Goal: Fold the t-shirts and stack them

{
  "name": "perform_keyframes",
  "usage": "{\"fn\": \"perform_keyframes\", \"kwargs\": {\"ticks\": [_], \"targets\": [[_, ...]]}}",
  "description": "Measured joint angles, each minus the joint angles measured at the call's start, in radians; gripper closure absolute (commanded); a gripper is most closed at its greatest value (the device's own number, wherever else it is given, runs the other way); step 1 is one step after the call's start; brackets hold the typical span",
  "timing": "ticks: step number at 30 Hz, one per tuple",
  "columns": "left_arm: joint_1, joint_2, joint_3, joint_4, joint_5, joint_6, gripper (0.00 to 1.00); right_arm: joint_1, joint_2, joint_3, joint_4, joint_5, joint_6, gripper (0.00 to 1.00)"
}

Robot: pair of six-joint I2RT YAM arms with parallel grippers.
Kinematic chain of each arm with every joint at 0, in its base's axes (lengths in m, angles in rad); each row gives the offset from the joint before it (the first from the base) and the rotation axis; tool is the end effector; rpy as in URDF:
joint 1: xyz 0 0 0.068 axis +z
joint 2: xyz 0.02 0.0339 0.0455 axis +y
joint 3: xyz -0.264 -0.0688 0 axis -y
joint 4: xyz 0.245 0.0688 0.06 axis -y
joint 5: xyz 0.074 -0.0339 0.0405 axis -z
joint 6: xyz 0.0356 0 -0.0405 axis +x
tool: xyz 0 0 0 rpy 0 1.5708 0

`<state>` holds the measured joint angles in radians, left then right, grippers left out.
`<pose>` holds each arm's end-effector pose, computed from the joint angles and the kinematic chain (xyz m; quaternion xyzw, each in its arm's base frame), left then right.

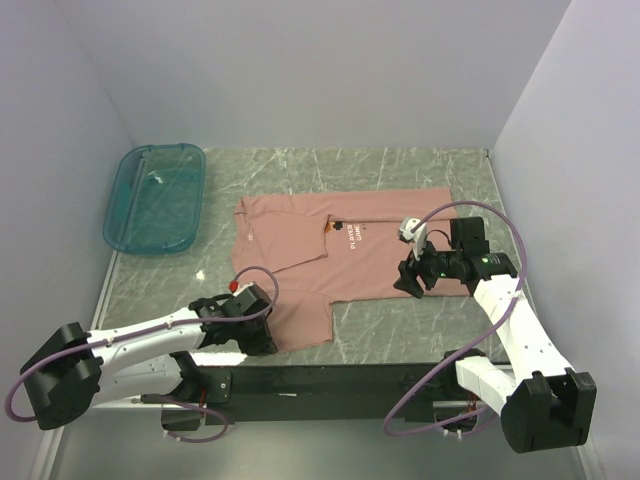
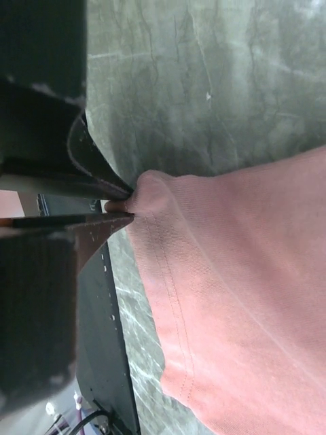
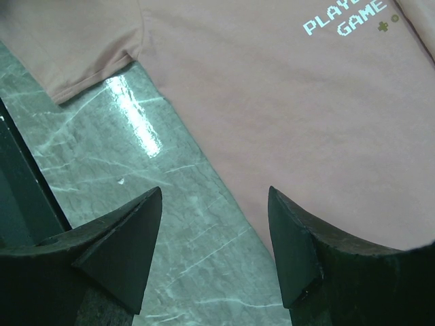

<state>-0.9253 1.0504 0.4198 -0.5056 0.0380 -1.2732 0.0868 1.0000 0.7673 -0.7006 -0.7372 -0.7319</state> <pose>0.1001 -0.1351 0.1472 -0.1649 0.9623 -0.2005 0.0814 0.1865 0.0403 0.2569 -0.4562 0.7677 0.2319 0.3857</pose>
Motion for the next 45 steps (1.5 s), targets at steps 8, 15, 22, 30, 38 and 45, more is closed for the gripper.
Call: {"fn": "perform_keyframes", "kwargs": {"ticks": [8, 15, 22, 30, 38, 45], "targets": [[0.0, -0.019, 0.001, -0.018, -0.014, 0.024, 0.99, -0.003, 0.0, 0.0, -0.003, -0.004, -0.001, 0.3], [-0.001, -0.081, 0.002, -0.023, -0.013, 0.048, 0.99, -0.026, -0.025, 0.0, -0.03, 0.077, -0.038, 0.3], [-0.001, -0.177, -0.01, -0.006, 0.004, 0.058, 0.99, -0.189, -0.004, 0.0, -0.132, 0.201, -0.204, 0.31], [-0.001, -0.205, -0.023, 0.027, 0.025, 0.076, 0.99, -0.472, 0.078, 0.009, -0.265, 0.241, -0.407, 0.33], [-0.001, -0.228, -0.023, 0.04, 0.037, 0.091, 0.99, -0.589, 0.137, 0.011, -0.274, 0.24, -0.438, 0.33], [-0.001, -0.236, -0.023, 0.053, 0.044, 0.109, 0.99, -0.62, 0.276, 0.014, -0.212, 0.24, -0.336, 0.38]]}}
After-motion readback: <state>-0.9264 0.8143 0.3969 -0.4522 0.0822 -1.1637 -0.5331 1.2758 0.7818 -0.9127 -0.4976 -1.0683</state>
